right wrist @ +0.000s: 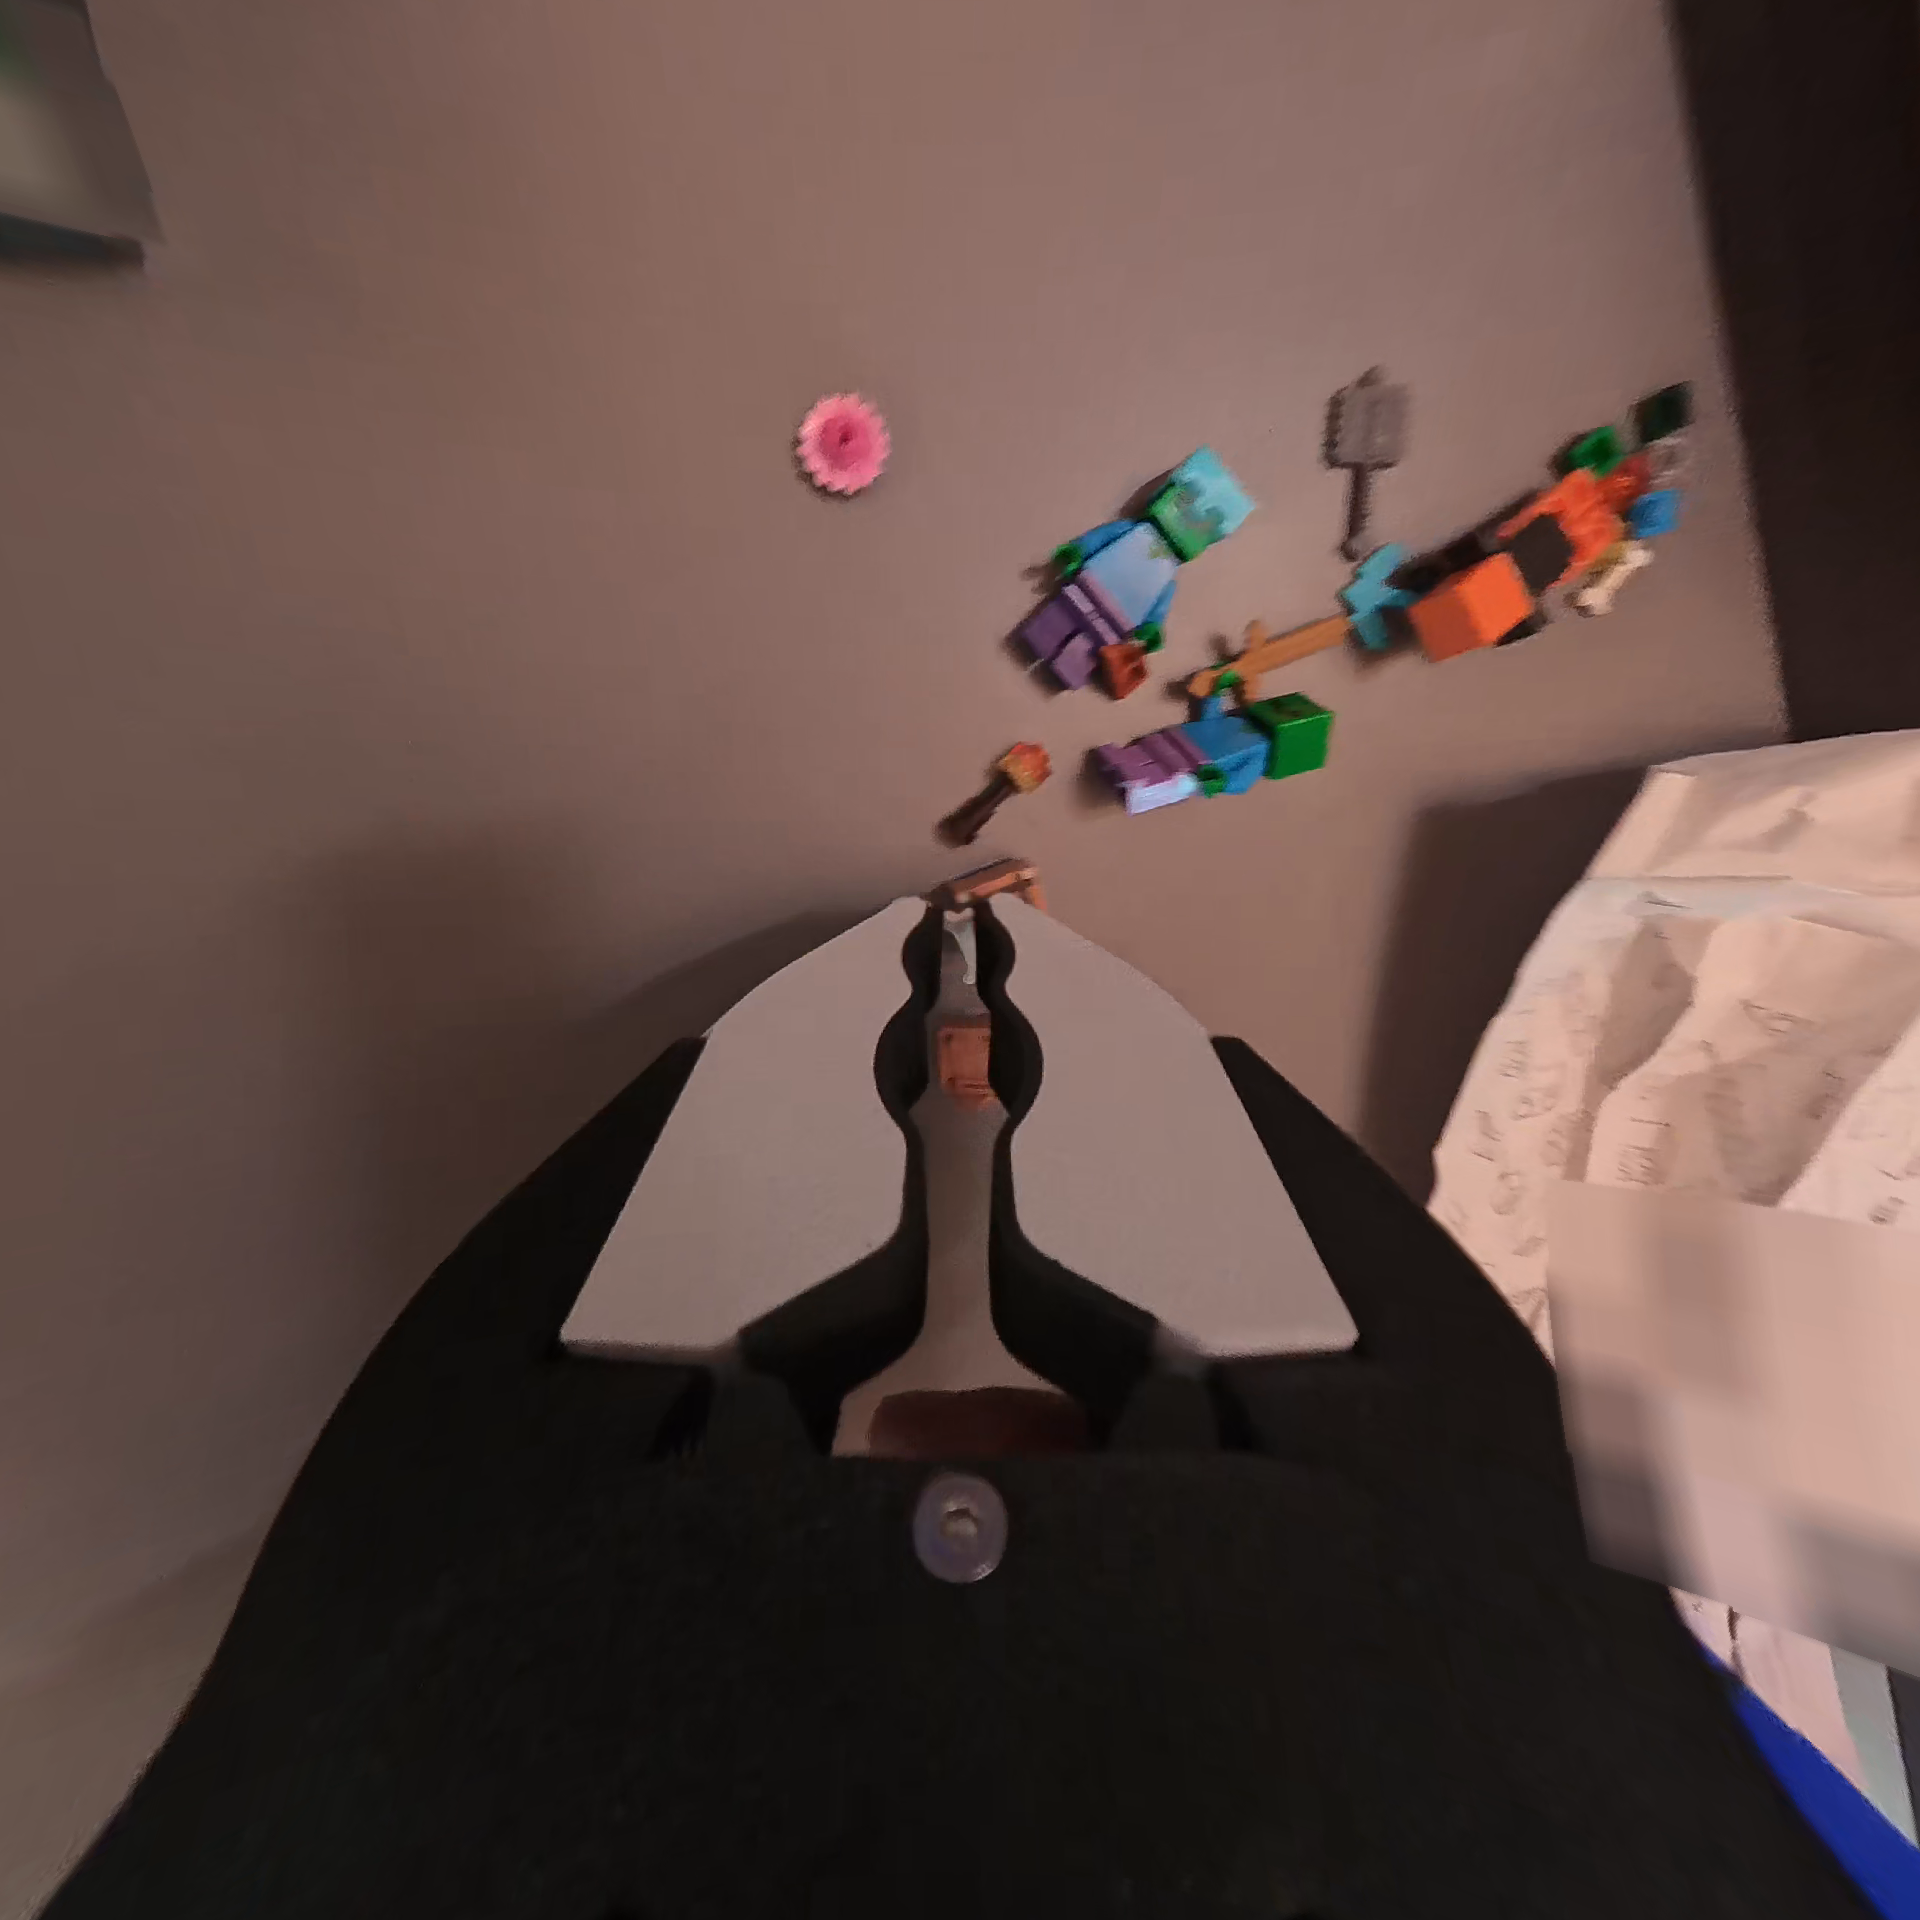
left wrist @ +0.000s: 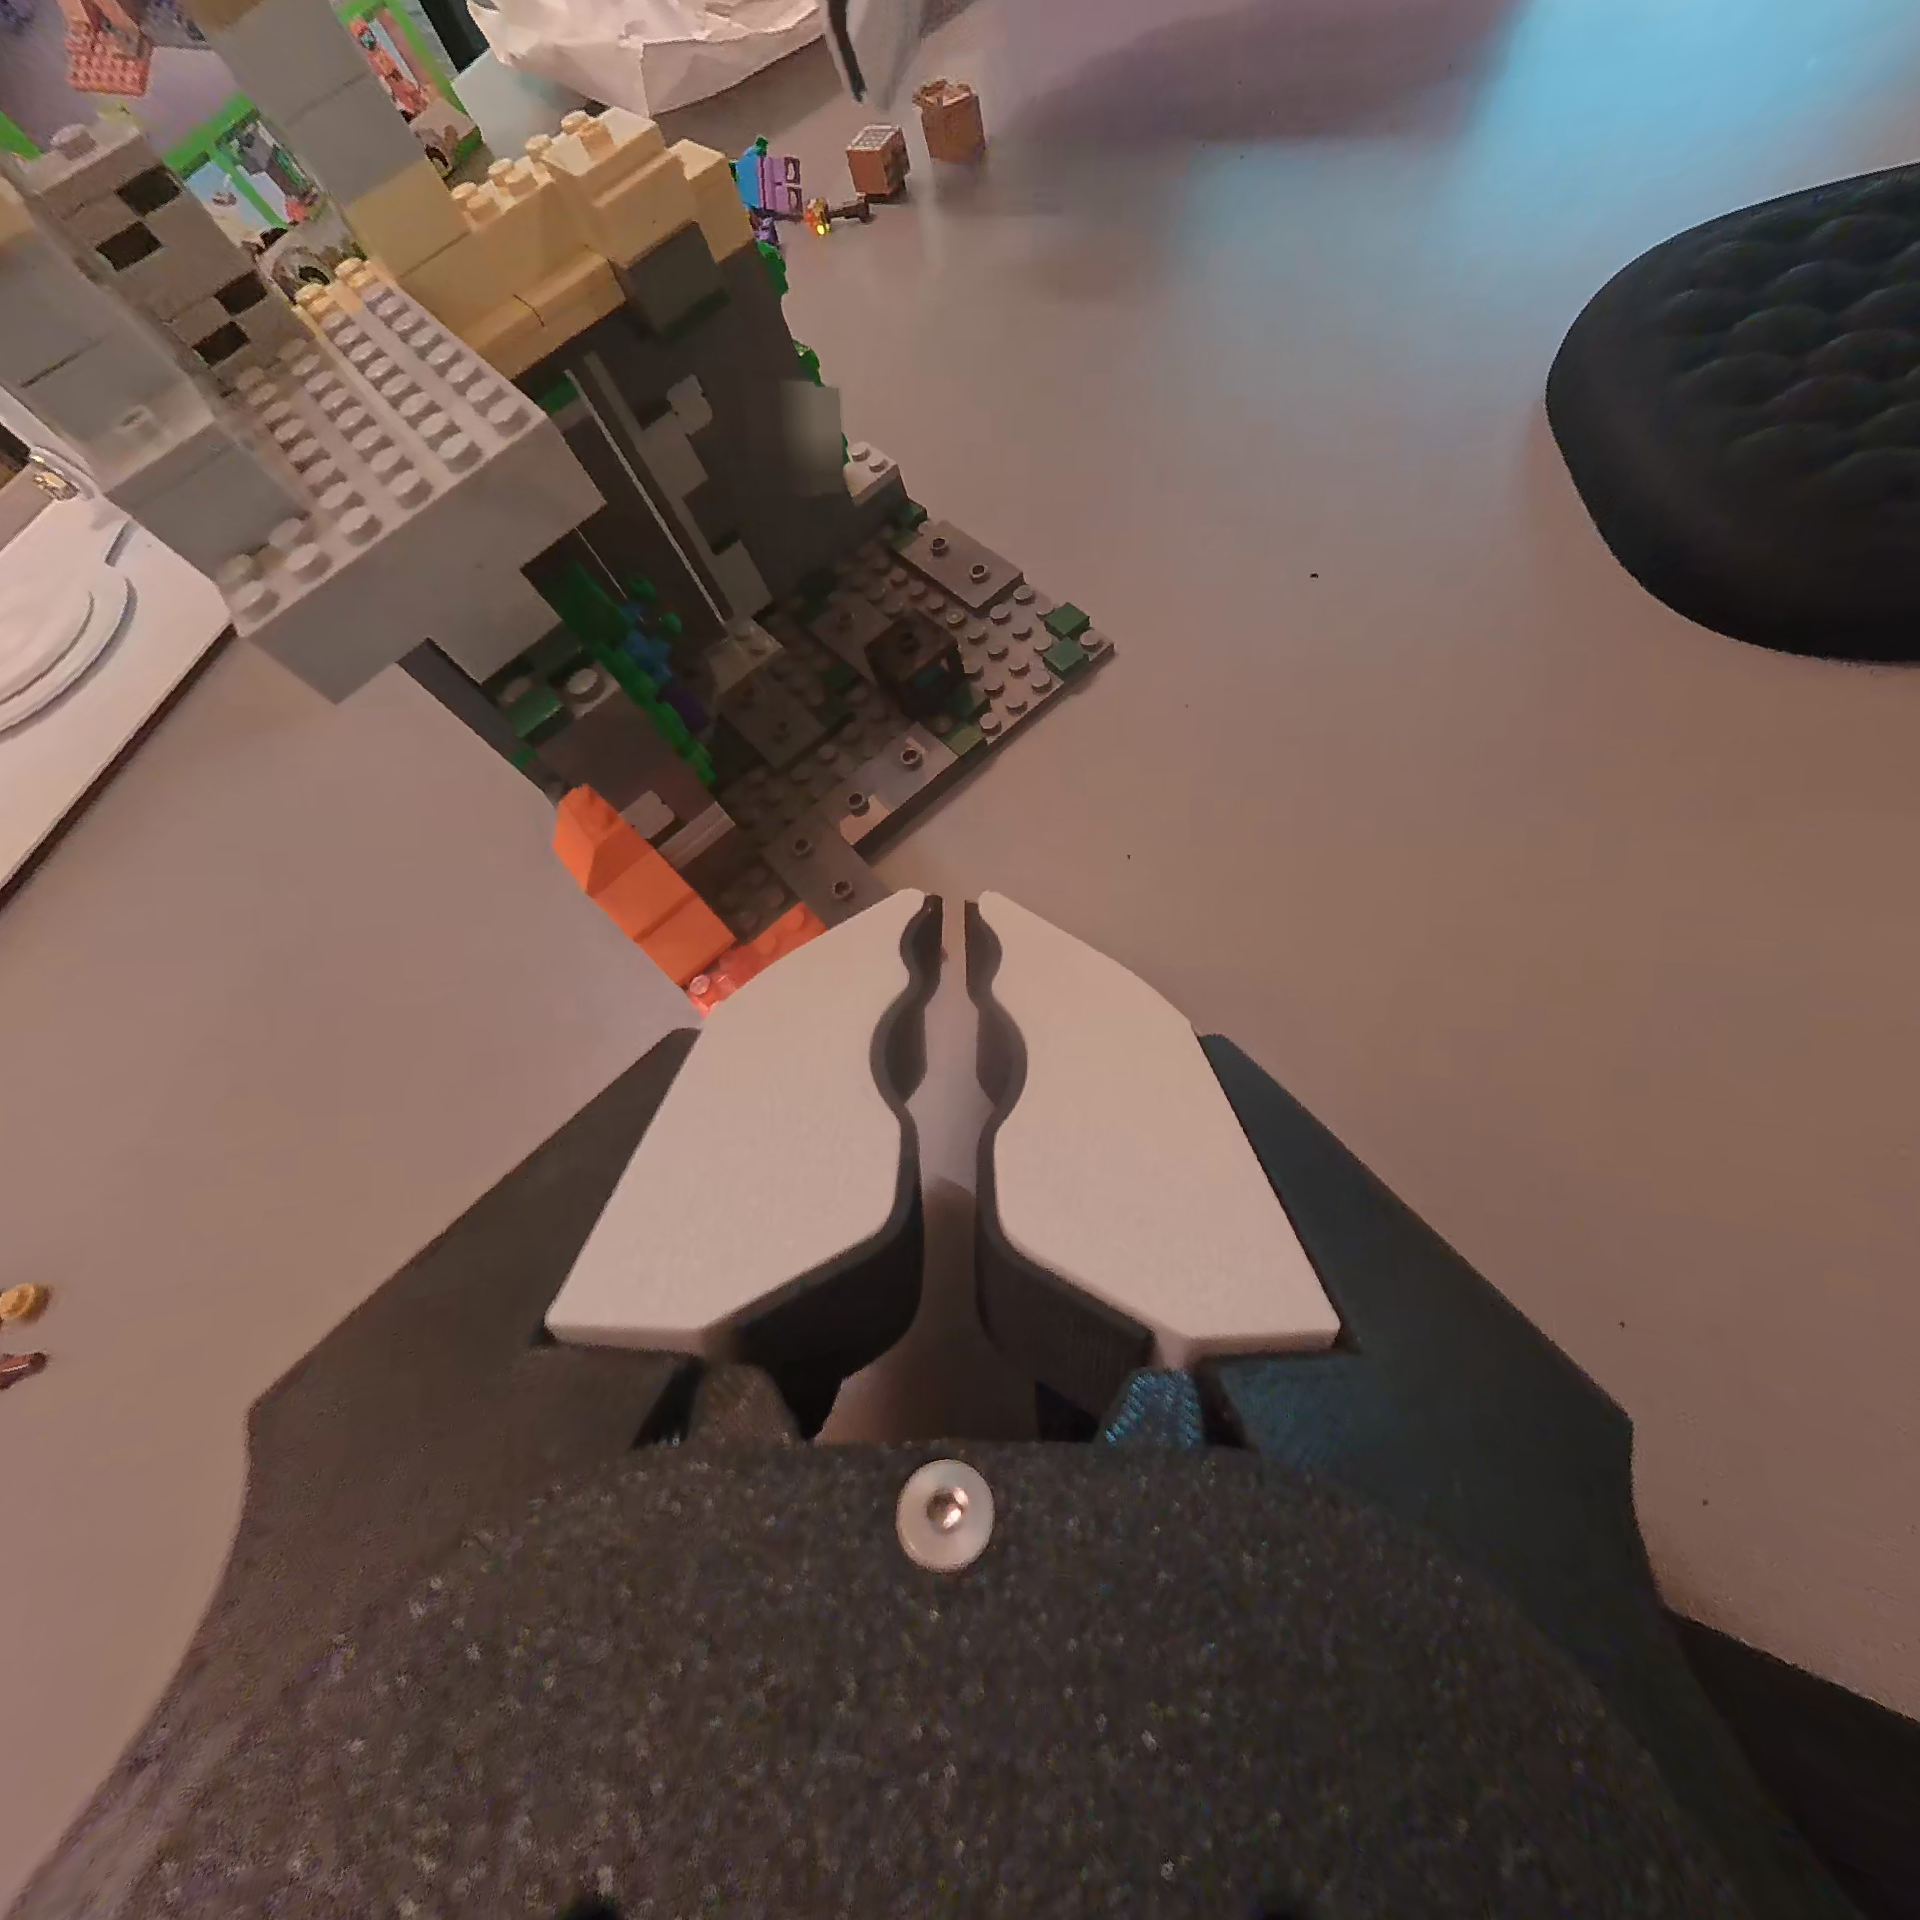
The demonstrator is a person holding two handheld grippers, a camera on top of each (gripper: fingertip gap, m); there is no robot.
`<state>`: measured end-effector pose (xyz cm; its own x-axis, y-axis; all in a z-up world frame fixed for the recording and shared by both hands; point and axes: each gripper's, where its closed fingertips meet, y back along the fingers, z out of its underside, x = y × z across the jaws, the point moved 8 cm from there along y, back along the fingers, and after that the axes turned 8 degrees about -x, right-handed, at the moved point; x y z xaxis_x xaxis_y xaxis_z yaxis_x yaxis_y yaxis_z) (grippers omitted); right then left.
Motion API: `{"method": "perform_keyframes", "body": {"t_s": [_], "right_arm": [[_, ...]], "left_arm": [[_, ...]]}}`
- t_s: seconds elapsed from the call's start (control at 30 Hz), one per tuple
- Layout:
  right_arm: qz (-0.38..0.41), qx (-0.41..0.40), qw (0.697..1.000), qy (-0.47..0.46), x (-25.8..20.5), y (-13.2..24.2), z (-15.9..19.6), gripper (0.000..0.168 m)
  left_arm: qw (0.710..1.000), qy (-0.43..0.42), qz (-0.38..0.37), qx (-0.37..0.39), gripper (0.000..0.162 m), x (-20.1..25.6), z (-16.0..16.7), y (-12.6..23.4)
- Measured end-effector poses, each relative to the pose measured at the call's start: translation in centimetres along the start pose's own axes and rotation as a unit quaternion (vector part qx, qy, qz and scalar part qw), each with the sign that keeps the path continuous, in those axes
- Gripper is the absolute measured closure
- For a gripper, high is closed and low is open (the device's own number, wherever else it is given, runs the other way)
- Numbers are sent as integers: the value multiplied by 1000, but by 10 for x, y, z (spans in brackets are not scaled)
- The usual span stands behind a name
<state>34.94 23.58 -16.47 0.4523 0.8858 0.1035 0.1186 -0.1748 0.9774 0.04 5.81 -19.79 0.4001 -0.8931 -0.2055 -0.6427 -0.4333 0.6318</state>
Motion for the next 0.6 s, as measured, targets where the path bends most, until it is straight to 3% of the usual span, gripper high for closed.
{"method": "perform_keyframes", "body": {"t_s": [0.33,0.6], "right_arm": [[6,66,996,-66,14,3,4,146],[-10,153,986,-60,-17,22,1,138]], "left_arm": [[1000,-2,1,1,158,0,0,0],[1000,4,-4,7,158,-1,0,2]]}}
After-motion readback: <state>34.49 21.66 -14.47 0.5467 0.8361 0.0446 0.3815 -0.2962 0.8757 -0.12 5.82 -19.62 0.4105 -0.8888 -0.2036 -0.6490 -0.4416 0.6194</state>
